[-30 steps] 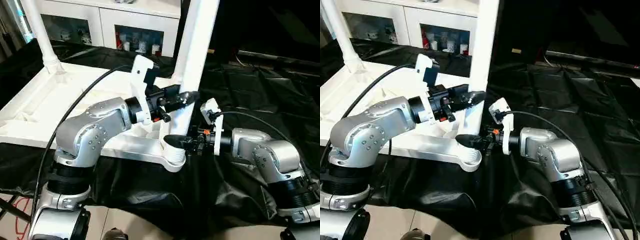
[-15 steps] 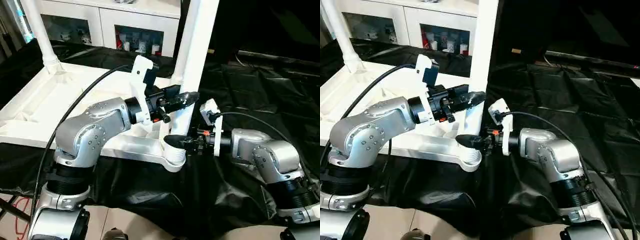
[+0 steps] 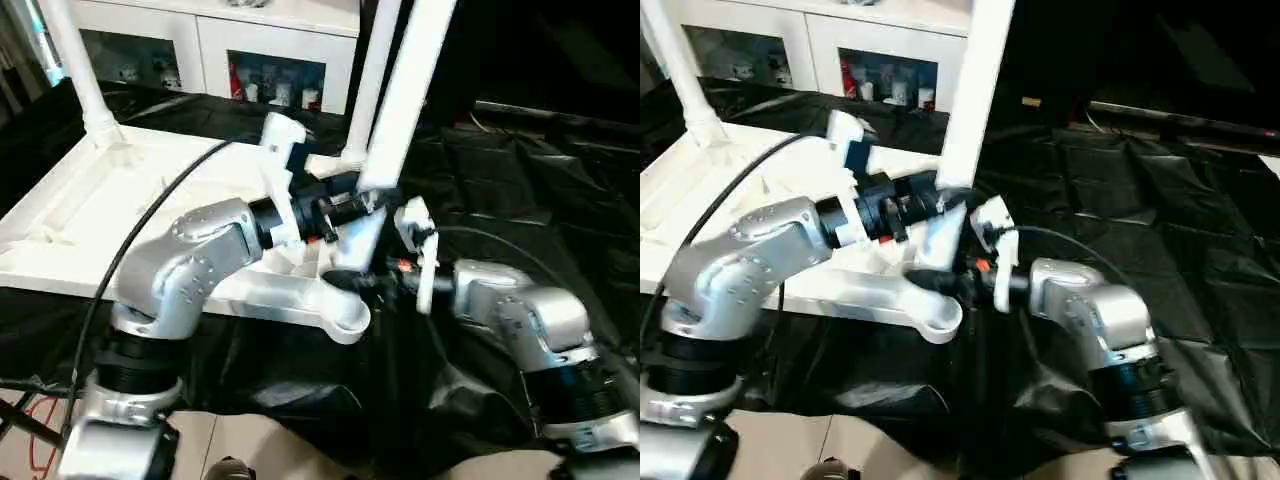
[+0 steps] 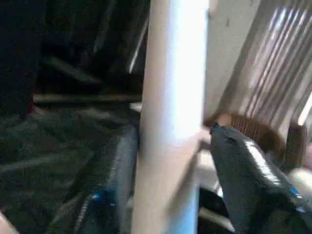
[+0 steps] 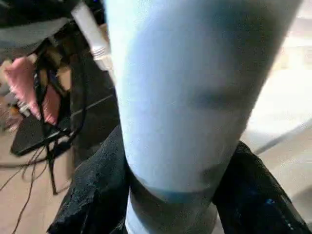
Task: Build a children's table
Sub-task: Pick table leg
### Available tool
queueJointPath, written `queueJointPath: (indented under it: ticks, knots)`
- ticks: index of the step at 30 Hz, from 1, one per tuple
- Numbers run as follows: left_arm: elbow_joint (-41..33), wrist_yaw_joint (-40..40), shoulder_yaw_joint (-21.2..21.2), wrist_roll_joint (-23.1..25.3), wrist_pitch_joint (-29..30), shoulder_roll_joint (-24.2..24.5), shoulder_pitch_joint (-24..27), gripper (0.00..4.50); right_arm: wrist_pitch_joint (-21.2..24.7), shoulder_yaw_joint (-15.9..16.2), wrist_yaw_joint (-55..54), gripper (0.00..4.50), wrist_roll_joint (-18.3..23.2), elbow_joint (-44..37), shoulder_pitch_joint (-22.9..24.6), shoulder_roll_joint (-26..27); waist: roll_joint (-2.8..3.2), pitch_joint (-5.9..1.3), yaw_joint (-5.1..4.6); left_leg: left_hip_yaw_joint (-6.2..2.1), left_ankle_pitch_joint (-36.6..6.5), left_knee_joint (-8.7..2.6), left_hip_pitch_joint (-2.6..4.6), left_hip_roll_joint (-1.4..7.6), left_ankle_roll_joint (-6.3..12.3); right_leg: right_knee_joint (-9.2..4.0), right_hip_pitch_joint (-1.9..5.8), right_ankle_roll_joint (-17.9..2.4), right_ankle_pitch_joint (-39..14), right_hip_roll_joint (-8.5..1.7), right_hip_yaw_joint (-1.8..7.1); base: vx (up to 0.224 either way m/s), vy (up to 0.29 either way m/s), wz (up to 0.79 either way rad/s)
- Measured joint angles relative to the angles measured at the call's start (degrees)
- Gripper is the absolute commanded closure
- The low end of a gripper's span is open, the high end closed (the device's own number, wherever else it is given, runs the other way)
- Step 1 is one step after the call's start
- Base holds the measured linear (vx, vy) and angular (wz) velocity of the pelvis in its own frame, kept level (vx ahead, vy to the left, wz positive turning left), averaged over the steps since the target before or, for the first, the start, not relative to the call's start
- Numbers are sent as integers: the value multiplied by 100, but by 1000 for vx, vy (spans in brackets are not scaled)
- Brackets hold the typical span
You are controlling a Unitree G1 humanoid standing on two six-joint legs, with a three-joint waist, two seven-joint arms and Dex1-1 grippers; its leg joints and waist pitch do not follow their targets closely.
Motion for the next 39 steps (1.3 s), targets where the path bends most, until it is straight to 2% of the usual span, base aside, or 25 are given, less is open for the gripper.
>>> queueJointPath:
  ticks: [6,9,10,11,14,16,20,22,23,26,27,28,29,33,35,39]
  knots:
    - [380,-18,488,-158,-426,-87,60,163,-375,-330,-433,260,-16,122,5,329,9,-1,-7,0,0,0,3,1,0,1,1,-1,0,0,0,0,0,0]
    - [539,-194,570,-94,-603,166,75,163,-557,-385,-707,260,-154,303,4,346,17,1,-12,0,0,0,5,1,-1,3,1,-2,1,1,0,0,0,0]
    - [593,-380,454,80,-759,413,103,163,-658,-380,-813,260,-272,377,-8,342,26,0,-16,0,0,-2,6,1,-1,3,0,-2,1,1,0,0,0,0]
    - [635,-769,88,478,-1034,944,212,163,-771,-359,-979,260,-473,464,-15,283,39,-4,-21,1,0,-6,9,1,-1,1,1,-1,1,2,2,0,0,0]
    - [892,-1645,-600,1080,-1319,1592,484,163,-850,-503,-1260,260,-719,637,-13,82,57,0,-18,4,0,-8,7,-2,-1,1,-1,-1,1,1,9,0,0,0]
    - [1016,-1967,-855,1228,-1395,1649,566,163,-887,-554,-1303,260,-745,637,-14,76,58,1,-15,5,0,-7,8,-2,-1,3,-1,-2,1,1,10,0,0,0]
    - [1339,-2690,-1652,1841,-1985,1976,492,163,-944,-537,-1334,260,-809,640,-13,25,69,0,-55,8,3,-8,21,-1,-6,13,0,-9,5,2,14,0,0,0]
    - [1633,-2921,-1852,2094,-2238,2089,434,163,-1018,-540,-1346,260,-823,660,-13,-14,70,0,-83,8,5,-7,27,-1,-10,22,1,-9,5,2,17,0,0,0]
    - [1752,-3004,-1916,2191,-2340,2113,405,192,-1025,-540,-1346,260,-830,668,-13,-13,70,0,-96,8,6,-7,28,-2,-10,23,1,-9,6,2,18,0,0,0]
    - [2194,-3299,-2201,2587,-2753,2224,219,199,-1037,-533,-1336,260,-895,711,-13,31,70,0,-122,8,6,-6,29,-2,-10,27,0,-9,6,2,18,0,0,0]
    - [2304,-3360,-2268,2688,-2869,2257,176,202,-1037,-527,-1336,260,-909,715,-13,36,74,1,-127,8,6,-7,29,-2,-10,27,0,-10,6,2,18,0,0,0]
    - [2430,-3403,-2336,2797,-3008,2286,145,230,-1040,-520,-1336,260,-918,715,-13,41,84,-3,-132,8,6,-6,29,-2,-10,27,0,-10,6,2,19,0,0,0]
    - [2576,-3448,-2404,2905,-3143,2308,127,230,-1052,-508,-1338,260,-930,715,-13,42,101,-9,-138,10,5,-6,29,-3,-10,26,0,-10,5,2,23,0,0,0]
    - [3089,-3497,-2472,3063,-3422,2252,-58,240,-1068,-472,-1340,260,-933,662,40,40,132,-7,-131,11,5,-6,26,-3,-10,26,-3,-10,5,2,24,0,0,0]
    - [3286,-3504,-2471,3138,-3584,2232,-135,281,-1068,-443,-1334,260,-932,607,122,37,153,-9,-121,11,5,-6,27,-4,-9,26,-2,-10,5,2,25,0,0,0]
    - [3665,-3582,-2470,3225,-3768,2138,-274,292,-1067,-427,-1321,260,-934,603,237,26,202,-2,-127,13,5,0,29,-5,-9,26,-1,-15,8,2,29,0,0,0]
